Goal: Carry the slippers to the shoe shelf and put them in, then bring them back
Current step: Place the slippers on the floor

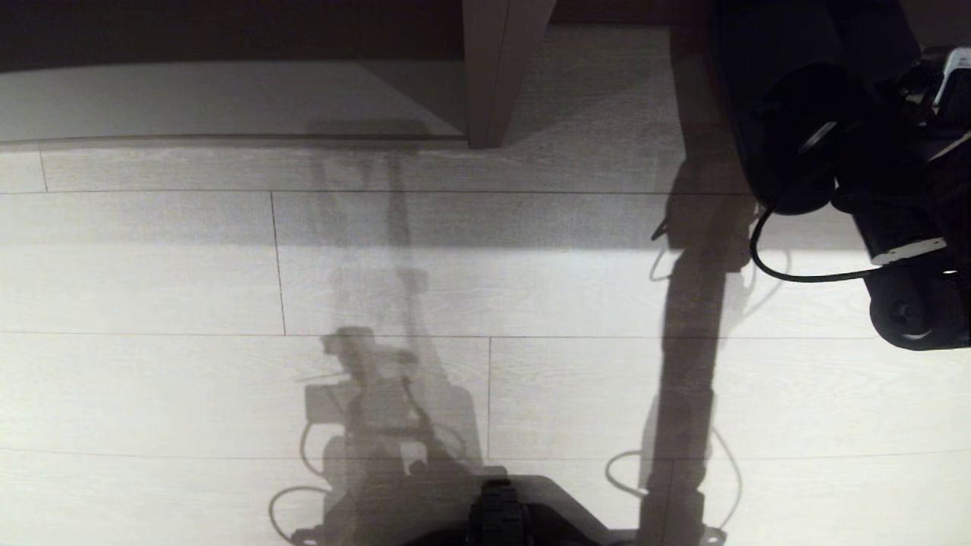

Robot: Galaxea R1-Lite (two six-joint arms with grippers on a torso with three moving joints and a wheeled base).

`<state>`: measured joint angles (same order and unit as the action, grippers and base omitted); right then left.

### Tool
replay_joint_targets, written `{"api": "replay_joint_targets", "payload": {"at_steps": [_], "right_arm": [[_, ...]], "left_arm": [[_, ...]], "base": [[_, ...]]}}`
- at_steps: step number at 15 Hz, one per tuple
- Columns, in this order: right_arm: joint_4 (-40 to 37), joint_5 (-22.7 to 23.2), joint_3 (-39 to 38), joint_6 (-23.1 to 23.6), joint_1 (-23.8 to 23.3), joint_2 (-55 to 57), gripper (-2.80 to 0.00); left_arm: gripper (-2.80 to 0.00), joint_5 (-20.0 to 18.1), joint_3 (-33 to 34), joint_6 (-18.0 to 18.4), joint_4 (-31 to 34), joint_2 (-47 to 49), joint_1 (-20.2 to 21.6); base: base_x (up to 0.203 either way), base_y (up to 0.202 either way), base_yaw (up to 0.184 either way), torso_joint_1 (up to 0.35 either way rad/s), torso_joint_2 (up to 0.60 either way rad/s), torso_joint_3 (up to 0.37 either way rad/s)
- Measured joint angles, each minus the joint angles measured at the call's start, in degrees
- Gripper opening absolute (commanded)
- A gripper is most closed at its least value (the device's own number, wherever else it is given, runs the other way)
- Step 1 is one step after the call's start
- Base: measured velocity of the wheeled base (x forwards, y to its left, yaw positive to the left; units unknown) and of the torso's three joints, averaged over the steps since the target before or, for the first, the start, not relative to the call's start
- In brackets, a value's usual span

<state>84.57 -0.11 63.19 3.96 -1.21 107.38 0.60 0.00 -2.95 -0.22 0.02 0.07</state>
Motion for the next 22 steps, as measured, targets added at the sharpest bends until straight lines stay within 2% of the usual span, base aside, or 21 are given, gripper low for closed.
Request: {"api": "replay_joint_targets", "payload": {"at_steps": [2, 7, 14, 22], "right_arm": [[0.0, -0.4, 1.2, 0.2, 0.1, 1.2, -2.80], [-0.2, -3.1, 14.3, 2.3, 1.3, 7.9, -2.80], [0.0, -4.1, 24.0, 3.9, 1.9, 15.4, -2.80], [0.0, -4.0, 27.3, 4.4, 1.7, 18.2, -2.80]], "left_arm": [[-2.80, 0.0, 0.0, 0.0, 0.0, 0.0, 0.0], [-2.80, 0.0, 0.0, 0.0, 0.0, 0.0, 0.0], [-2.80, 0.0, 0.0, 0.0, 0.0, 0.0, 0.0], [-2.80, 0.0, 0.0, 0.0, 0.0, 0.0, 0.0]], "base": [[0.000, 0.000, 0.000, 0.000, 0.00, 0.000], [0.000, 0.000, 0.000, 0.000, 0.00, 0.000], [0.000, 0.000, 0.000, 0.000, 0.00, 0.000], [0.000, 0.000, 0.000, 0.000, 0.00, 0.000]]}}
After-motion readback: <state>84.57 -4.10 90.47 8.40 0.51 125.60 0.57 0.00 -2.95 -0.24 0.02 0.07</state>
